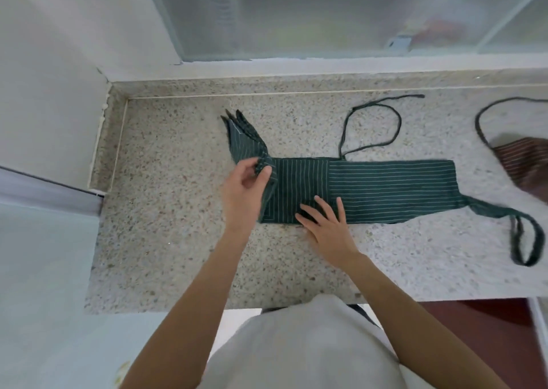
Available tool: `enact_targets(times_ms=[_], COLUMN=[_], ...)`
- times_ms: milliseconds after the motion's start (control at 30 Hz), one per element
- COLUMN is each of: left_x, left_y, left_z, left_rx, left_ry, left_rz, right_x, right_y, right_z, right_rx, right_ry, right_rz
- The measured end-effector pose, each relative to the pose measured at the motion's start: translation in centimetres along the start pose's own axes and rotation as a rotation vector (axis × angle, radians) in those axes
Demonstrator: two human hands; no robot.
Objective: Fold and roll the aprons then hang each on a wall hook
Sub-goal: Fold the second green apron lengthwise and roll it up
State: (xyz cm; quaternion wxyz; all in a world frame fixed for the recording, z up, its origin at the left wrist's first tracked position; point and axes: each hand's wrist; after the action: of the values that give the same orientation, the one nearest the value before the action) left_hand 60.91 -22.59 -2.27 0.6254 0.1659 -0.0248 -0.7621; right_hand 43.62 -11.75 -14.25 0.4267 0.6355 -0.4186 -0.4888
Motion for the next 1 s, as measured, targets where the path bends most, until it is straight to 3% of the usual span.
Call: enact_targets(times_ms=[167, 267, 467, 533, 633, 733, 800, 867, 1000], left_x=[-1.8, -3.2, -4.4, -4.6, -4.4, -4.1, -4.0, -3.9, -4.2], left_y=[-12.3, -19.0, -25.4, -24.0, -19.6, -14.8, -12.4, -11.0, -10.9], left_z=[2.1, 1.5, -3.1, -3.7, -4.8, -6.8, -7.9, -8.5, -7.7], left_rx=[0.039, 0.161, 0.509, 0.539, 0.616, 0.688, 0.719, 0.641, 0.358], left_ry=[-0.125, -0.171, 0.010, -0.080, -0.204, 0.047, 0.275, 0.392, 0.376], left_rz=[-0.165, -0.298, -0.678, -0.600, -0.271, -0.058, -0.065, -0.148, -0.221], right_x=[-4.2, -8.5, -11.8, -10.9, -8.5, -6.1, -4.8, -3.7, -2.4], right_y=[2.5, 3.1, 3.2, 3.5, 4.1, 4.5, 4.6, 4.8, 5.6], right_z=[5.4, 10.8, 17.2, 17.9, 18.2, 18.1, 18.1, 18.1, 17.6], right_rx=[0.322, 0.411, 0.535, 0.611, 0.671, 0.654, 0.615, 0.566, 0.465], right_ry=[-0.275, -0.483, -0.673, -0.669, -0.620, -0.602, -0.618, -0.673, -0.762], right_rz=[0.316, 0.388, 0.207, 0.172, 0.108, 0.024, -0.050, -0.116, -0.114])
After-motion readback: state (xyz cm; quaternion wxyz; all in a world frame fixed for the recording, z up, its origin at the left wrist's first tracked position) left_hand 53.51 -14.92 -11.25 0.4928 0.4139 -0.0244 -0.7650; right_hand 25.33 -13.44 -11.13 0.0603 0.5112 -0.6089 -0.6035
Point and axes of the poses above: each hand's wrist, its own x-axis towards the middle knuckle, its own y-axis out of the back of the hand, z = x × y, and after that the axes turned 11 degrees about -z, right-handed
